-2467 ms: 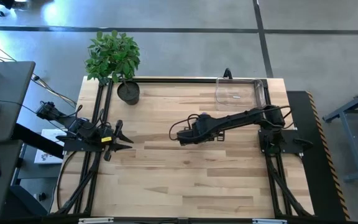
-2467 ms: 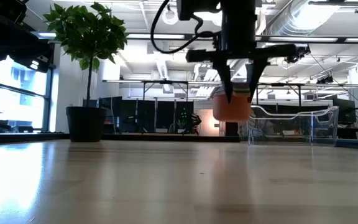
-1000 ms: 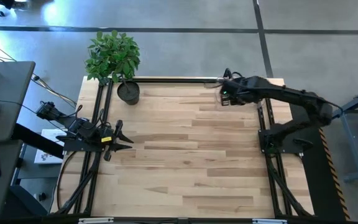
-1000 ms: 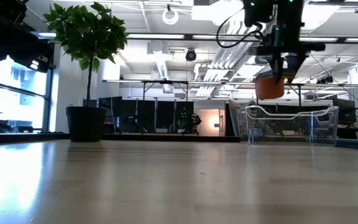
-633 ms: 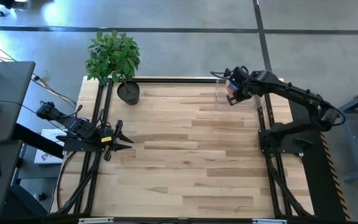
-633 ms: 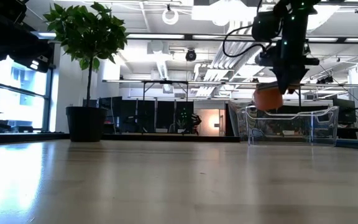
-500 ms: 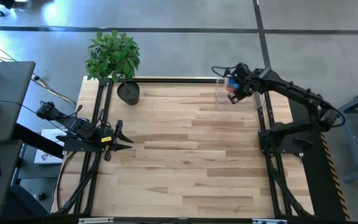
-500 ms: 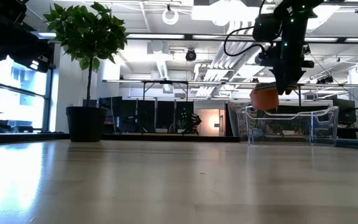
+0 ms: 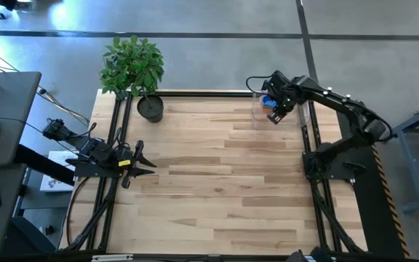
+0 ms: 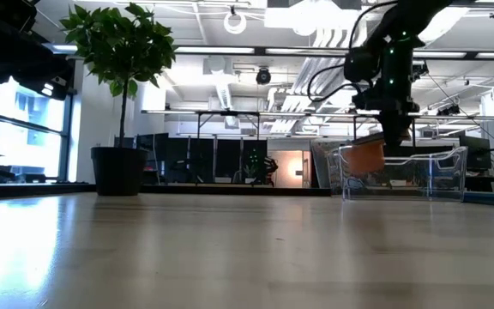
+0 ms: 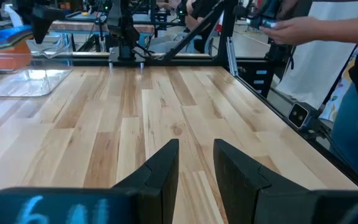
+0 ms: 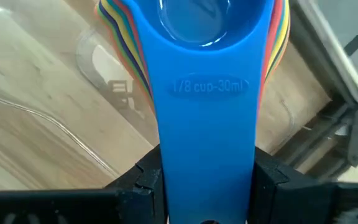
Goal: Nest measuring cups in basket
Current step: Put the stacked measuring cups into the transparent bin, then return to home position
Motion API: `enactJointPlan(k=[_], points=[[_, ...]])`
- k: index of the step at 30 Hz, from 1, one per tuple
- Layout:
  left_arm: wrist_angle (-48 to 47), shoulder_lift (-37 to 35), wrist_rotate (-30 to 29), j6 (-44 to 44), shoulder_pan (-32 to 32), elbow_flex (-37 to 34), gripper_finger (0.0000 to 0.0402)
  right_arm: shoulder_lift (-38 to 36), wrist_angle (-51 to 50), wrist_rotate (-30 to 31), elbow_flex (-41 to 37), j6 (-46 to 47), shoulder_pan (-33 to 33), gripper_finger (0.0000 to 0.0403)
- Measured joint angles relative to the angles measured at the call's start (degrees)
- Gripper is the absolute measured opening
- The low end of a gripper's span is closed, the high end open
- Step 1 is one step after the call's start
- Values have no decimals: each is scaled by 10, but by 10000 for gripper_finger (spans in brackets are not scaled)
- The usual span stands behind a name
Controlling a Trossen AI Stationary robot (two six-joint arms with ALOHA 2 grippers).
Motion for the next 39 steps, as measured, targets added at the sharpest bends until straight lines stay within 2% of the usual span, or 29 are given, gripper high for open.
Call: enactJointPlan(k=[15,24,31,39], points=[[0,0,0,0,0,0,90,87,-1,-35,0,-77,-29,122],[0,0,0,0,0,0,90,99,-6,-33,1,-78,-34,124],[0,0,0,0,0,0,90,99,-28,-20,1,-74,-34,204],[0,0,0,0,0,0,90,99,-32,-20,3,-69,-34,231]])
